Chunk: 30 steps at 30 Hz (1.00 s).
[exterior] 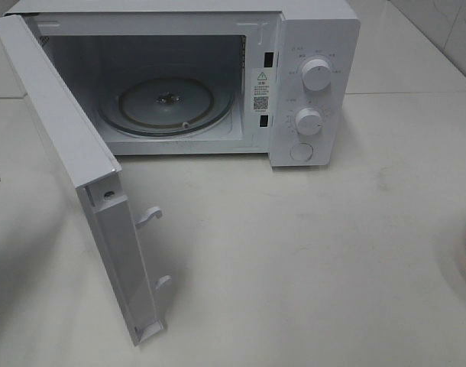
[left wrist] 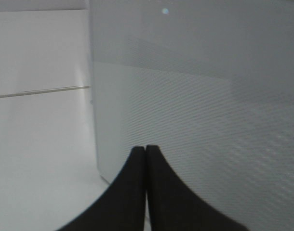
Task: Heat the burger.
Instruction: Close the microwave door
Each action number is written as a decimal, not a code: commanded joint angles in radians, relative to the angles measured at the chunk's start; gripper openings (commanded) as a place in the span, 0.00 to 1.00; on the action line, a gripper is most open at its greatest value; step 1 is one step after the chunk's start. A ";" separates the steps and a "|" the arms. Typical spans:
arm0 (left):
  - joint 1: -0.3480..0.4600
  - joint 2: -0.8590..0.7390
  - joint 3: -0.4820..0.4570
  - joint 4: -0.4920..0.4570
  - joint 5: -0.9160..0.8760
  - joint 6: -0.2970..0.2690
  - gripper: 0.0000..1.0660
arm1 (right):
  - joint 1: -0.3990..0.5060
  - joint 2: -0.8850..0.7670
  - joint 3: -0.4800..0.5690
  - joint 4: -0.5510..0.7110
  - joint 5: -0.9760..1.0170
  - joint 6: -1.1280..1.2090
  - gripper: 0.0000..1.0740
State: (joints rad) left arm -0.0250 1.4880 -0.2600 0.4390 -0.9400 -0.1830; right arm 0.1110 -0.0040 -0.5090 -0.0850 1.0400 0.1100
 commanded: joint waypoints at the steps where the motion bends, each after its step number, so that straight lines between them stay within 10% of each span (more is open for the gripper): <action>1: -0.082 0.046 -0.032 -0.045 -0.025 0.041 0.00 | -0.004 -0.027 0.002 -0.006 -0.001 -0.011 0.70; 30: -0.526 0.315 -0.402 -0.600 0.060 0.195 0.00 | -0.004 -0.027 0.002 -0.006 -0.001 -0.011 0.70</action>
State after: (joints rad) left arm -0.5230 1.7840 -0.6160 -0.0890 -0.8960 -0.0160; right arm 0.1110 -0.0040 -0.5090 -0.0850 1.0400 0.1100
